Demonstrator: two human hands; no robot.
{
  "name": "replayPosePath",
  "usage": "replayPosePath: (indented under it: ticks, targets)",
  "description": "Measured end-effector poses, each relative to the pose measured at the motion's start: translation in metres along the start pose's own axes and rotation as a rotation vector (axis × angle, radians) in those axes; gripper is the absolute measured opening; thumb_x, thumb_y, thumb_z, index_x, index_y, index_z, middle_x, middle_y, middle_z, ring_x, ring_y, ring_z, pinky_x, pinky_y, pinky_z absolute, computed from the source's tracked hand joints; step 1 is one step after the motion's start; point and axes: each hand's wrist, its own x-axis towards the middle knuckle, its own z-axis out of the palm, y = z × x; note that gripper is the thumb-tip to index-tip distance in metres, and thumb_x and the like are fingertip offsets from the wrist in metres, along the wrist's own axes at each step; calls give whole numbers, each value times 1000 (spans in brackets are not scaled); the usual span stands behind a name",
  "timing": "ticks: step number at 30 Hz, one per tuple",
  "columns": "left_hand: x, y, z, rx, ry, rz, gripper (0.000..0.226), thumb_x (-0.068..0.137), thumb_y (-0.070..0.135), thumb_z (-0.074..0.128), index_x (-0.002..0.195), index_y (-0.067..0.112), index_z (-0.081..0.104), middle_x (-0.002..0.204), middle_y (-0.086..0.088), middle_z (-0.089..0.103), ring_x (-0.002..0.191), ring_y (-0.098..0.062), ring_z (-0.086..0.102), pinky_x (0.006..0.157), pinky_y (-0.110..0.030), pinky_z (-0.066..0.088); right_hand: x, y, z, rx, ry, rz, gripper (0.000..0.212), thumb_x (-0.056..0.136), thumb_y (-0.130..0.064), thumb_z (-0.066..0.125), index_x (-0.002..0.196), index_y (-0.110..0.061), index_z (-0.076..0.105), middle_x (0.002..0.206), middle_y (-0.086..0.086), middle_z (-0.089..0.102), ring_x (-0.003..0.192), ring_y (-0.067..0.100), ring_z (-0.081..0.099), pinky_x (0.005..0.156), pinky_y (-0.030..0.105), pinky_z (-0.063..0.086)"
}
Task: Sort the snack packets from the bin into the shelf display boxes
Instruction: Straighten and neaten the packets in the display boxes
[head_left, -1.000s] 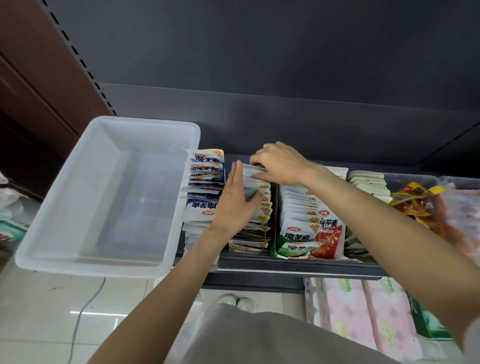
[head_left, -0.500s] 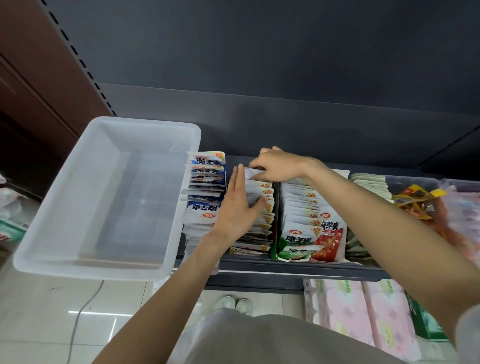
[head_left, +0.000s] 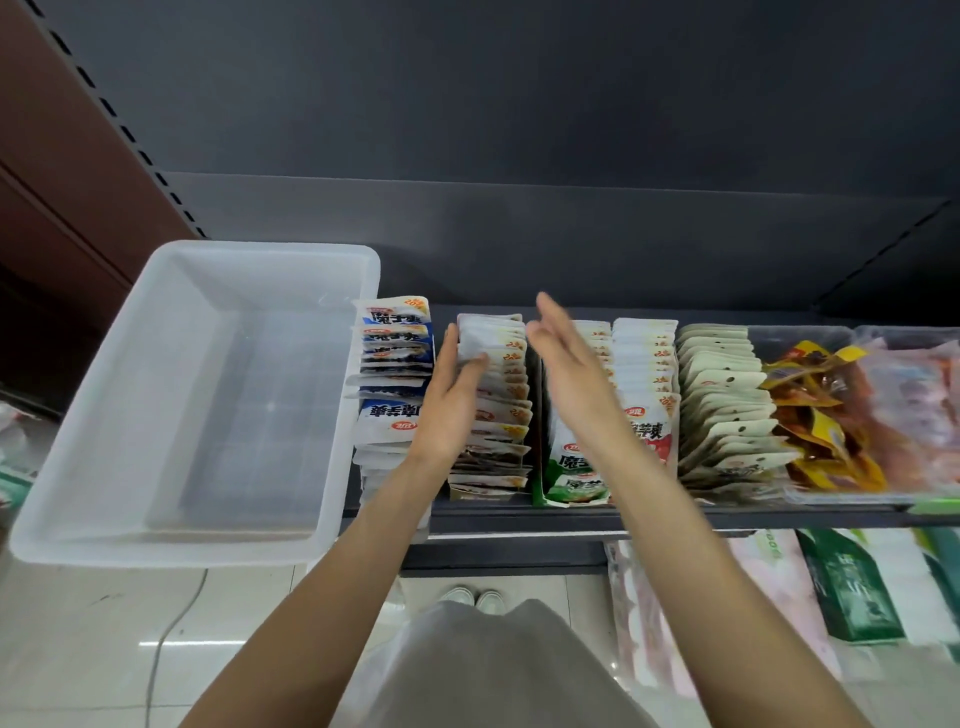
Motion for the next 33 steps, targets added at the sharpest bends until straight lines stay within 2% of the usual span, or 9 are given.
replayPosePath:
  ticks: [3, 5, 10, 14, 18, 22, 26, 29, 33]
  targets:
    - [3, 2, -1, -71, -7, -31, 52, 100, 26, 39, 149, 29, 21, 143, 21, 31, 121, 6, 28, 99, -17, 22, -2, 14, 25, 28, -31, 77, 56, 102, -39, 30, 152, -26, 8, 159, -11, 5, 144, 4, 6, 114, 24, 8]
    - [4, 1, -1, -95, -27, -51, 52, 100, 28, 38, 149, 31, 20, 152, 16, 24, 125, 6, 25, 100, -18, 20, 4, 21, 31, 81, -39, 95, 57, 102, -42, 27, 152, -27, 4, 159, -12, 2, 144, 5, 4, 116, 27, 7]
    - [1, -2, -1, -177, -65, -64, 55, 98, 29, 40, 149, 33, 18, 150, 10, 31, 125, -3, 36, 105, -27, 29, 12, 24, 29, 263, -52, 197, 58, 99, -53, 28, 151, -35, 11, 157, -14, 13, 143, 6, 14, 119, 35, 12]
    - [-3, 3, 2, -147, -116, -85, 60, 97, 38, 41, 149, 36, 12, 155, 10, 21, 139, -9, 23, 113, -30, 16, 9, 25, 24, 236, -69, 170, 60, 99, -54, 24, 151, -34, 1, 158, -15, 0, 144, 5, 3, 119, 33, 6]
    - [-19, 14, -1, -35, -153, -14, 56, 100, 37, 36, 149, 38, 9, 149, 22, 19, 131, 5, 17, 102, -22, 15, -2, 16, 10, 7, -99, 62, 58, 100, -48, 30, 151, -31, 10, 159, -11, -1, 144, 3, -1, 119, 34, 4]
    - [-49, 4, -28, 225, -193, 179, 53, 96, 33, 50, 144, 36, 29, 148, 21, 32, 134, 5, 28, 113, -27, 25, -37, 20, -10, -344, -83, -256, 51, 95, -23, 54, 143, -24, 37, 151, -5, 32, 140, 7, 25, 116, 30, 23]
    - [-65, -16, -50, 562, -225, 311, 68, 83, 39, 58, 145, 29, 31, 143, 11, 39, 129, -3, 39, 108, -28, 35, -63, 48, -12, -893, -123, -368, 73, 79, -49, 68, 141, -22, 40, 148, 0, 35, 136, 20, 26, 111, 38, 22]
    - [-67, -25, -52, 698, -236, 287, 76, 81, 26, 69, 145, 32, 27, 140, 8, 42, 120, -4, 47, 100, -22, 39, -64, 60, -4, -1147, -13, -415, 72, 70, -50, 75, 130, -18, 52, 138, 7, 47, 126, 29, 38, 101, 41, 29]
    - [-62, -33, -46, 810, -141, 366, 67, 81, 19, 71, 138, 25, 36, 132, 2, 52, 98, -10, 62, 85, -25, 53, -52, 60, 2, -1180, 169, -468, 55, 69, -37, 78, 118, -19, 58, 125, 7, 54, 117, 30, 42, 92, 38, 28]
